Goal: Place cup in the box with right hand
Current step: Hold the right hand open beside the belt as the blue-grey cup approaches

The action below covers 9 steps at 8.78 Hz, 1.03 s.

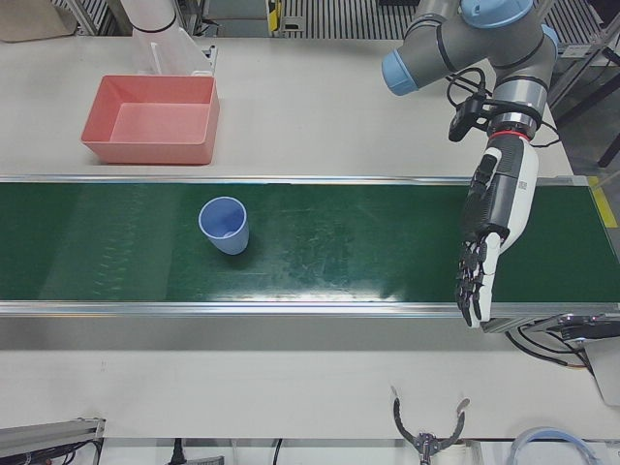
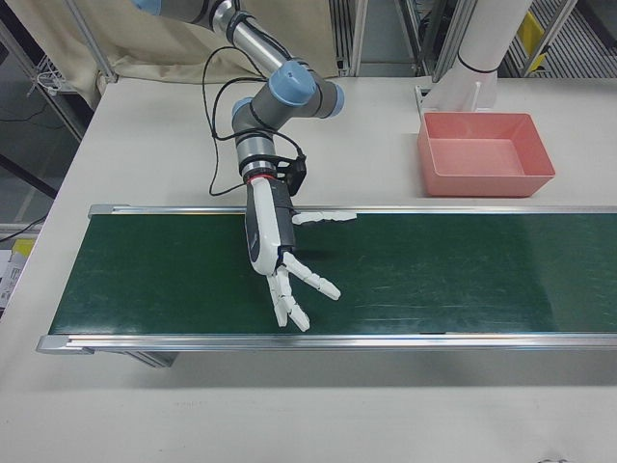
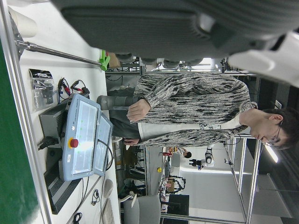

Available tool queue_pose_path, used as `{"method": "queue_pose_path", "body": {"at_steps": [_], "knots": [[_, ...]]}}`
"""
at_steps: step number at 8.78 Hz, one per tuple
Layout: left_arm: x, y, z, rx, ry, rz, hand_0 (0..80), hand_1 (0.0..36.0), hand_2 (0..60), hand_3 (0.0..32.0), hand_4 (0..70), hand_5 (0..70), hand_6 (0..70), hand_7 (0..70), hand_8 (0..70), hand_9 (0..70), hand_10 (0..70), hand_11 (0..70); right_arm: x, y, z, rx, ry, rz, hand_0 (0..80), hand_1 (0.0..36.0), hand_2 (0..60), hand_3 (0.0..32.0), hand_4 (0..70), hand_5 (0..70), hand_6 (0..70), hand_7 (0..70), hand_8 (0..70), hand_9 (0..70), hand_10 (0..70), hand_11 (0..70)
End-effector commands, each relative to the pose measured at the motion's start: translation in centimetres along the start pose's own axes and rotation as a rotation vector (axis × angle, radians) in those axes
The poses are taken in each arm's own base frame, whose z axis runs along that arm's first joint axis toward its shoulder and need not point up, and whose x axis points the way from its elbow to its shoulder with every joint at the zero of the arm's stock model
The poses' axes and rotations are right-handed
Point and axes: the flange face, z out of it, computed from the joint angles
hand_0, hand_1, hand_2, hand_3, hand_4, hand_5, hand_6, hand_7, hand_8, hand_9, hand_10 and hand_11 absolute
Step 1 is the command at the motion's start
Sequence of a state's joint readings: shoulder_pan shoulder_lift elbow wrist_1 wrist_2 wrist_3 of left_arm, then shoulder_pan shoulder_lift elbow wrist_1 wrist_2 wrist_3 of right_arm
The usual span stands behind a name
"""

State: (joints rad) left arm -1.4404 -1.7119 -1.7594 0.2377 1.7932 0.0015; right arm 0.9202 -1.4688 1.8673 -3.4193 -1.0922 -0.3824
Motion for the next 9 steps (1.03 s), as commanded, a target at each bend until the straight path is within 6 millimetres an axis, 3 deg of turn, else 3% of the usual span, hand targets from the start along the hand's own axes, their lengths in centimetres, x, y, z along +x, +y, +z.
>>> {"method": "queue_pose_path", "body": {"at_steps": [1,2,3,4,5,6,7,9], "knots": [[0.0,0.0,0.0,0.0,0.0,0.0,0.0,0.0,0.0,0.0,0.0,0.0,0.0,0.0,0.0,0.0,0.0,0.0,0.8,0.5,0.0,-0.01,0.014,-0.023,49.2,13.7,10.3,0.0,14.1,5.4,5.2,16.8,9.7,17.7,3.3,6.3],[0.0,0.0,0.0,0.0,0.0,0.0,0.0,0.0,0.0,0.0,0.0,0.0,0.0,0.0,0.0,0.0,0.0,0.0,0.9,0.6,-0.1,-0.012,0.016,-0.027,50.1,12.2,3.4,0.0,16.7,5.5,5.2,16.9,9.8,17.8,3.3,6.3],[0.0,0.0,0.0,0.0,0.0,0.0,0.0,0.0,0.0,0.0,0.0,0.0,0.0,0.0,0.0,0.0,0.0,0.0,0.9,0.7,-0.1,-0.013,0.016,-0.027,49.1,15.0,13.6,0.0,13.7,5.5,5.2,17.1,9.8,17.9,3.1,6.0],[0.0,0.0,0.0,0.0,0.0,0.0,0.0,0.0,0.0,0.0,0.0,0.0,0.0,0.0,0.0,0.0,0.0,0.0,1.0,0.7,-0.1,-0.014,0.017,-0.029,50.4,12.4,3.4,0.0,16.6,5.5,5.2,17.0,9.8,17.8,3.0,5.9],[0.0,0.0,0.0,0.0,0.0,0.0,0.0,0.0,0.0,0.0,0.0,0.0,0.0,0.0,0.0,0.0,0.0,0.0,1.2,1.0,0.0,-0.018,0.022,-0.031,50.8,11.6,0.0,0.0,17.2,5.6,5.2,17.0,9.8,17.8,2.9,5.8],[0.0,0.0,0.0,0.0,0.0,0.0,0.0,0.0,0.0,0.0,0.0,0.0,0.0,0.0,0.0,0.0,0.0,0.0,1.4,1.3,0.1,-0.023,0.023,-0.038,49.8,14.5,10.2,0.0,14.3,5.7,5.3,17.2,9.9,18.0,3.0,5.9],[0.0,0.0,0.0,0.0,0.0,0.0,0.0,0.0,0.0,0.0,0.0,0.0,0.0,0.0,0.0,0.0,0.0,0.0,1.8,1.5,0.0,-0.027,0.03,-0.038,51.5,12.1,0.0,0.0,19.0,5.7,5.3,17.5,10.0,18.1,3.1,6.0],[0.0,0.1,0.0,-0.002,0.0,0.0,0.0,0.0,0.0,0.0,0.0,0.0,0.0,0.0,0.0,0.0,0.0,0.0,1.9,1.6,0.0,-0.03,0.033,-0.041,51.1,13.1,3.4,0.0,17.1,5.8,5.3,17.3,10.0,18.1,3.0,6.0]]}}
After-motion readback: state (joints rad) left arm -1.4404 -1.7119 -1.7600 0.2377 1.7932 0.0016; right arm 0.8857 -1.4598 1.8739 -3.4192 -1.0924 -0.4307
